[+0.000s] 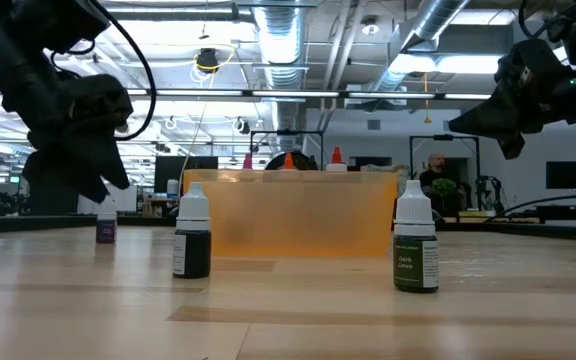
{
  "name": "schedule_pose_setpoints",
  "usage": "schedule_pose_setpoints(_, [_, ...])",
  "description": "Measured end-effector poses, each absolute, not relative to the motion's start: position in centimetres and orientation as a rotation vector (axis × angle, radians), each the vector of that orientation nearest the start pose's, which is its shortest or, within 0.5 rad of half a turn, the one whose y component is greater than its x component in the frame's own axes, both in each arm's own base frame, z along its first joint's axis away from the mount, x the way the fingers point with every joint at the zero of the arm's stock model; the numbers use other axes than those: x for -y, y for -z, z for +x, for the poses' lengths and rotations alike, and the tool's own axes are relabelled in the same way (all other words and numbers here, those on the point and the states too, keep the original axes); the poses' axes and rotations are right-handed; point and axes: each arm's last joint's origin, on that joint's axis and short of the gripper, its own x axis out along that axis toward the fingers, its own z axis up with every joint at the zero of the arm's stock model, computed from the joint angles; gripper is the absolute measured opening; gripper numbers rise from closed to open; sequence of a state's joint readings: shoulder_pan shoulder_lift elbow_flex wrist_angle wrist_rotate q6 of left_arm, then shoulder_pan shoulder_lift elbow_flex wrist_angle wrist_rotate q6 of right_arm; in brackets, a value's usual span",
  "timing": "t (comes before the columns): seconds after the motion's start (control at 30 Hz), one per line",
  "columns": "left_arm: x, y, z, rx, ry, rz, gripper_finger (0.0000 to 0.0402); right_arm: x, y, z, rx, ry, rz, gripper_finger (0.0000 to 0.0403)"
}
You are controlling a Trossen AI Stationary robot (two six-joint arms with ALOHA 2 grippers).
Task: Pick & Place food coloring
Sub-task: Put the small purple food coloring bottle into the bin
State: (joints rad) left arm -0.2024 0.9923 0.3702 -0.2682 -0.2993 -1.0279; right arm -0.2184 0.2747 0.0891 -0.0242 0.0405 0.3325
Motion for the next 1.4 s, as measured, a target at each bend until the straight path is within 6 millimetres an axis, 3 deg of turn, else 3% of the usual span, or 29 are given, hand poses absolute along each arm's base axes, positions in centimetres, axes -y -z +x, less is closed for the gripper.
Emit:
schedule_pose_setpoints(0.27, [2.7, -15.9, 16.7, -0.73, -0.474, -0.769, 0.0229, 2.5, -16.9, 10.9, -0.165, 0.291, 0.348, 0.0001])
schedule_pose_setpoints(1.17, [3.0, -13.5, 17.9, -0.839, -0.521, -0.761, 0.0228, 2.6, -16.8, 10.9, -0.167, 0.297, 0.348, 0.0001])
schedule_pose_setpoints(1.4, [3.0, -13.5, 17.9, -0.833, -0.527, -0.758, 0.0186, 2.6, -16.8, 10.9, -0.17, 0.298, 0.348, 0.0001])
